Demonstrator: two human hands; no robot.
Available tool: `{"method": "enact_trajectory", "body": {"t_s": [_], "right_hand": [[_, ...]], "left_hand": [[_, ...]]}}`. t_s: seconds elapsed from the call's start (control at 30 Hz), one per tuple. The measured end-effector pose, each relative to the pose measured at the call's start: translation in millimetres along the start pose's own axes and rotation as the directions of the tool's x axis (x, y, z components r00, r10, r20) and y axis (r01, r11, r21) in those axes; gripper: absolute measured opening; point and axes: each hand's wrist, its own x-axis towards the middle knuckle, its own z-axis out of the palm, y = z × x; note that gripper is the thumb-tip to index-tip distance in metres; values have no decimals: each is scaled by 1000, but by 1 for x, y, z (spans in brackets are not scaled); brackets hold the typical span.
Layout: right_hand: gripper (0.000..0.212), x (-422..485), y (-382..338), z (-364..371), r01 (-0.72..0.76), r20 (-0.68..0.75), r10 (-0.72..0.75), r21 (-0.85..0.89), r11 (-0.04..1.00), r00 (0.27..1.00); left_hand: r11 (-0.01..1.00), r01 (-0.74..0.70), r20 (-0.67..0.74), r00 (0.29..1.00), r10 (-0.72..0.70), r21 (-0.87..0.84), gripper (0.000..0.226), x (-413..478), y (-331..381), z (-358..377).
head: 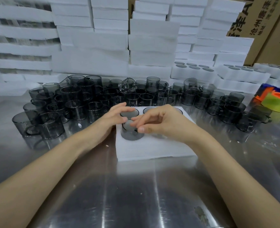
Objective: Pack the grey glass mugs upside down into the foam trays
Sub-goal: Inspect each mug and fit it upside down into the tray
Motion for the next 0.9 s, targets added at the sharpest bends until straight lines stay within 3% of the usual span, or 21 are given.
{"method": "enact_trajectory", "body": {"t_s": [0.1,0.23,0.3,0.33,0.37,0.4,0.43,0.47,0.57,0.63,0.73,0.9], "right_hand": [[5,2,-1,3,-47,35,53,-166,985,998],[8,2,-1,0,-60,38,69,-200,978,997],[10,0,0,0,-48,46,58,-187,981,997],[10,-2,0,0,-40,44,49,-181,983,998],[9,-3,-1,0,-32,29,37,-165,986,999],[6,-3,-2,0,-22,-14,21,-130,991,1000],[2,-3,-4,-1,-1,-81,-5,-74,997,997],[4,-3,-5,-3,38,-177,-41,-18,999,983],[10,-2,-8,-14,140,-497,-92,60,988,863],[10,-2,-7,-22,148,-639,-40,116,982,768],[9,-1,-3,-27,107,-725,111,248,963,680],[11,-1,0,-29,45,-721,225,334,941,655]], "left_hand": [[1000,15,42,999,-15,-23,50,0,-5,-5],[989,40,85,996,-28,-142,52,3,-6,-10],[1000,14,41,999,-13,-15,41,1,-5,-10],[977,-38,-54,997,51,209,30,1,-6,-11],[854,-65,-172,969,178,517,24,0,-9,-13],[650,-47,-232,913,337,758,24,0,-11,-16],[466,5,-245,855,457,885,24,0,-12,-19],[351,68,-253,820,513,934,27,0,-10,-23],[216,255,-329,816,474,943,42,-1,-10,-31],[181,318,-366,832,418,931,45,-2,-13,-32],[163,324,-362,862,354,932,38,-1,-18,-28],[241,294,-377,792,480,925,17,0,-15,-23]]}}
